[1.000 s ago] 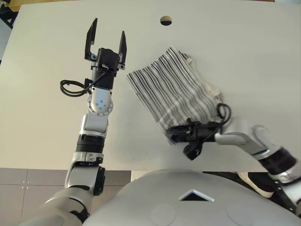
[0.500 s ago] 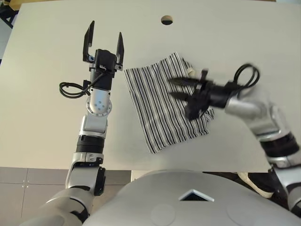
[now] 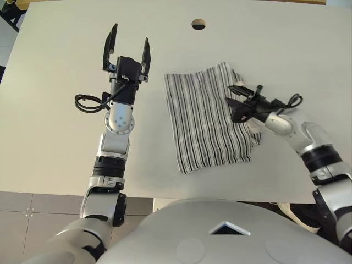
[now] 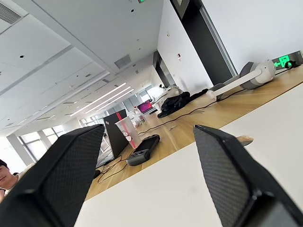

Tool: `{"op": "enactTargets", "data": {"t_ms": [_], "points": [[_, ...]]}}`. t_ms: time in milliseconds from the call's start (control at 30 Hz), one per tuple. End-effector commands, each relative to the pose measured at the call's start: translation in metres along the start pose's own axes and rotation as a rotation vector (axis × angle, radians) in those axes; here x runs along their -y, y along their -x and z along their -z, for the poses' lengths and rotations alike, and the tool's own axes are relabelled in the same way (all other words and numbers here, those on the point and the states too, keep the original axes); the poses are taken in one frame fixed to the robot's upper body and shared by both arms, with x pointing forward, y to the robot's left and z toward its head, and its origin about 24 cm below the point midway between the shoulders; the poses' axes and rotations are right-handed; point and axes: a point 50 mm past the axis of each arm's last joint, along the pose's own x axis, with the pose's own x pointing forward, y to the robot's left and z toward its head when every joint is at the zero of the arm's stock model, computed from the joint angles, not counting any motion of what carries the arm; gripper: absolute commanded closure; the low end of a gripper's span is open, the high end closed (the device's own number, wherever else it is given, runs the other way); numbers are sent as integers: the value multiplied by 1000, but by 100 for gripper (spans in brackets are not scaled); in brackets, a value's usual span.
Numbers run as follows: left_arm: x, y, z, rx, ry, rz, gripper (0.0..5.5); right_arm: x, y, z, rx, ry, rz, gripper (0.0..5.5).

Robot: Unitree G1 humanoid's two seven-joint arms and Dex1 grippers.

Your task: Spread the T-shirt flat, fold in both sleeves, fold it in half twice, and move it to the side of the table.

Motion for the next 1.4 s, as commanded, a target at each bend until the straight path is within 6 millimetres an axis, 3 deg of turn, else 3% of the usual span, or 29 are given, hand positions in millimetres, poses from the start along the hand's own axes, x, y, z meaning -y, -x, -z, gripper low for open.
{"op": "enactTargets", "data": {"t_ms": [33, 167, 267, 367, 467, 600, 633, 733, 833, 1000, 1200, 1400], "points": [[-12, -1, 5, -12, -43, 12, 202, -18, 23, 4, -101, -32, -58, 346], [-10, -2, 5, 7, -68, 80, 202, -11, 10, -1, -97, -42, -13, 346], [-8, 4, 0, 77, -144, 230, 202, 22, 9, -3, -102, -48, 233, 346], [-20, 26, -6, 135, -281, 398, 202, 60, 44, -20, 56, -112, 453, 346], [-18, 54, -17, 202, -378, 621, 197, 54, 84, -16, 75, -57, 273, 311], [2, 102, -23, 196, -425, 1036, 197, 23, 141, 9, -113, -4, -155, 245], [3, 107, -22, 183, -426, 1092, 197, 15, 148, 9, -129, -8, -229, 222], [14, 123, -21, 164, -404, 1248, 197, -10, 163, 6, -159, -2, -437, 222], [25, 132, -20, 163, -376, 1353, 197, -18, 161, -4, -115, 22, -514, 222], [37, 136, -19, 196, -370, 1462, 197, -29, 139, -28, 38, 44, -576, 222], [62, 127, -21, 298, -357, 1480, 197, -30, 114, -31, 109, 47, -539, 222], [66, 124, -21, 328, -355, 1489, 197, -29, 105, -29, 133, 50, -519, 222]]}}
